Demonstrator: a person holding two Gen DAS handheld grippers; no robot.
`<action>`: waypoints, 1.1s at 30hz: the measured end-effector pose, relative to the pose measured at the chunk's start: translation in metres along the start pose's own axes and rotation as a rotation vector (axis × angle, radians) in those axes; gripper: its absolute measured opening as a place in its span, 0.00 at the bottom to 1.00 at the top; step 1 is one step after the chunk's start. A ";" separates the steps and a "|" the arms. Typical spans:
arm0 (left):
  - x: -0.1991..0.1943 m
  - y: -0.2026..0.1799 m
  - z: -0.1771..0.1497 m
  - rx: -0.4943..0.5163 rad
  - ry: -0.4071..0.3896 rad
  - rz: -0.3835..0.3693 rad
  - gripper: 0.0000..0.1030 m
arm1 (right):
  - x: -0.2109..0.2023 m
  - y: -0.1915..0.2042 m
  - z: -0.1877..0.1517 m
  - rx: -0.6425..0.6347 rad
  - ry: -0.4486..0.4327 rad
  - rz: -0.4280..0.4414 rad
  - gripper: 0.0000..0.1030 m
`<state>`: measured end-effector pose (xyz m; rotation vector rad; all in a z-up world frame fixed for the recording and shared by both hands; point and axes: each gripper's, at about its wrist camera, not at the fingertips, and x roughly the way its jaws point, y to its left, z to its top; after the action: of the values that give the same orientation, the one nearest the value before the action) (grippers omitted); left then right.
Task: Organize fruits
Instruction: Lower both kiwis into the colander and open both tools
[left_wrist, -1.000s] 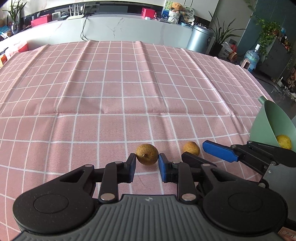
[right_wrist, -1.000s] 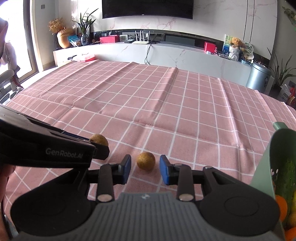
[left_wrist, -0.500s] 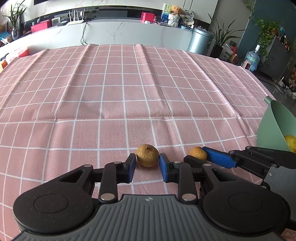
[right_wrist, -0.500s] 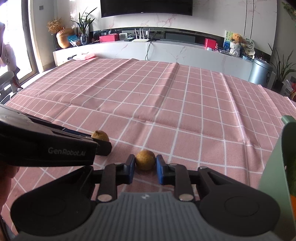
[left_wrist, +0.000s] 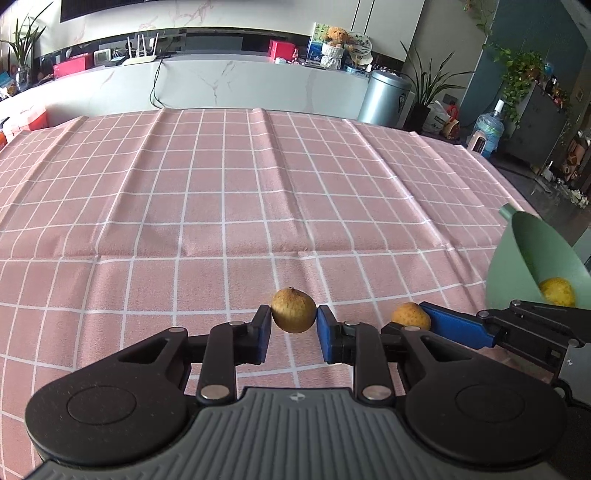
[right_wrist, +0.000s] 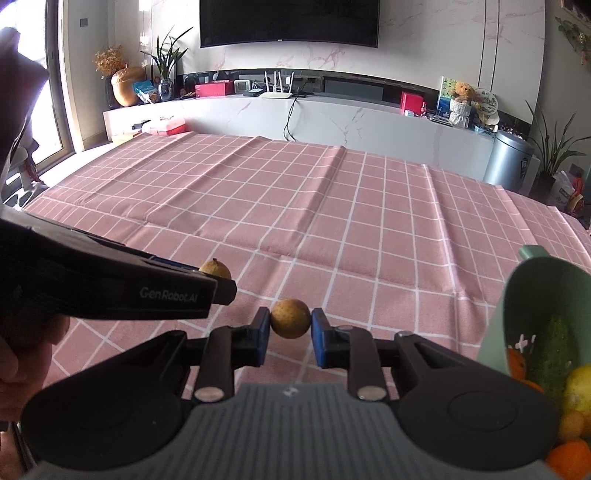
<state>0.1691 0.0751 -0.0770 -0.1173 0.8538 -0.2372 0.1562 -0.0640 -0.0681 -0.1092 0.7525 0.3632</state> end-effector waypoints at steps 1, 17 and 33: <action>-0.005 -0.004 0.001 -0.006 -0.007 -0.015 0.28 | -0.008 -0.003 0.000 0.006 -0.006 -0.005 0.19; -0.038 -0.128 0.021 0.159 -0.031 -0.246 0.28 | -0.124 -0.098 -0.019 0.161 -0.031 -0.174 0.19; 0.026 -0.213 0.022 0.299 0.199 -0.318 0.28 | -0.115 -0.181 -0.034 0.237 0.128 -0.217 0.19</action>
<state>0.1685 -0.1370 -0.0397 0.0527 0.9864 -0.6805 0.1224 -0.2730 -0.0197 0.0095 0.8956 0.0599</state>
